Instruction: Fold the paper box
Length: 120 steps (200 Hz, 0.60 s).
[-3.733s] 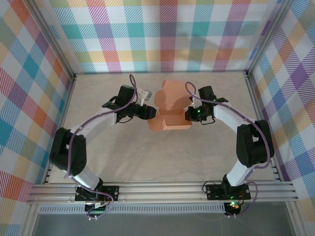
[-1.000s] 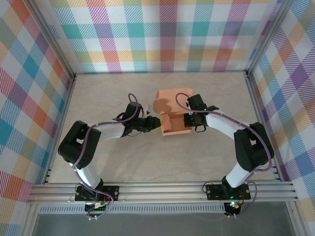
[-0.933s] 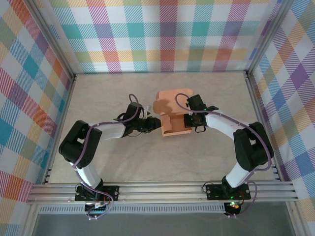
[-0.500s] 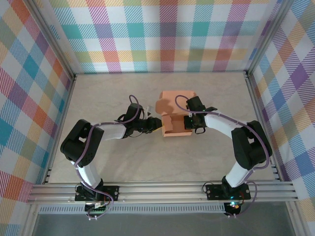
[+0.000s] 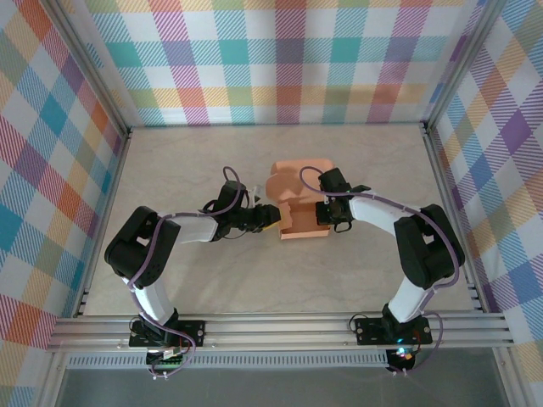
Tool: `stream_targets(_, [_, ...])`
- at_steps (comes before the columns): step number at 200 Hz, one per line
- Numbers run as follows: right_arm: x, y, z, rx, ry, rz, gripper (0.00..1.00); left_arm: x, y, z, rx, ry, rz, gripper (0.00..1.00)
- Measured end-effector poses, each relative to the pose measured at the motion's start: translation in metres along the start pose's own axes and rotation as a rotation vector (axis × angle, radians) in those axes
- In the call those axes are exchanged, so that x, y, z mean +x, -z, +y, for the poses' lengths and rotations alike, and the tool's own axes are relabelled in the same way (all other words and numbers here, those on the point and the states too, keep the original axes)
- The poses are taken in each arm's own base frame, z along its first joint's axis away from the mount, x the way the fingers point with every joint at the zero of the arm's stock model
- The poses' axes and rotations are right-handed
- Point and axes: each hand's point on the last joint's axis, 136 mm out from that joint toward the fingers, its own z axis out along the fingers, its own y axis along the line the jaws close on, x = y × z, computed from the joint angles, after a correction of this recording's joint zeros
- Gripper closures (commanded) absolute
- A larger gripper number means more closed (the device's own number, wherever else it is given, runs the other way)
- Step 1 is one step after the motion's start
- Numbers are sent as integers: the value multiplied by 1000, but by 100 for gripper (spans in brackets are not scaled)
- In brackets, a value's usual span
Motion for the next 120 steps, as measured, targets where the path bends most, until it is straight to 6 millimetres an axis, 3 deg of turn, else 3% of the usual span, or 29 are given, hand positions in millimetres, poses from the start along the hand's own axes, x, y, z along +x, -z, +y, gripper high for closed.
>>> stream_targets(61, [-1, 0, -2, 12, -11, -5, 100, 2, -1, 3, -3, 6, 3, 66])
stream_targets(82, [-1, 0, -2, 12, -15, -7, 100, 2, -2, 4, 5, 7, -4, 57])
stream_targets(120, [-1, -1, -2, 7, -21, -4, 100, 10, 2, 20, -27, 17, -26, 52])
